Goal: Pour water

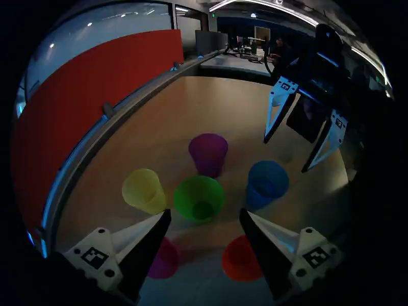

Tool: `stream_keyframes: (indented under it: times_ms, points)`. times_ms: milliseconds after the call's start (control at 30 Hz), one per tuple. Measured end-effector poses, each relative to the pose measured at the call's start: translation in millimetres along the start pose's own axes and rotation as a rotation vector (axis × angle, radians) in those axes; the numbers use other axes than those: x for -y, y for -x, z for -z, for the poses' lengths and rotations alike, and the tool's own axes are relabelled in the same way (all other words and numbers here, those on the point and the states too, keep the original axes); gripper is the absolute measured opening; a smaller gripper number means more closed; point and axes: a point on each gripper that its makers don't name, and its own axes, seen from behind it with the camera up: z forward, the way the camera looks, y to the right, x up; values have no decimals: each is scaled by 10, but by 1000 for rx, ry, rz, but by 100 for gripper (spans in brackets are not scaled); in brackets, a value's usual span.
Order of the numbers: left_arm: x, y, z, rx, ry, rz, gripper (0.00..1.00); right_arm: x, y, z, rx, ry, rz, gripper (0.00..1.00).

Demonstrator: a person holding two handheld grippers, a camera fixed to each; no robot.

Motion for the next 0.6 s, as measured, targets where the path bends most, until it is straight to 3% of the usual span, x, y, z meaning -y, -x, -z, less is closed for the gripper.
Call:
stream_keyframes:
  times_ms: [600]
  points:
    - [53, 80, -293, 90, -8, 12, 100, 51, 164, -125, 8, -33, -22, 99]
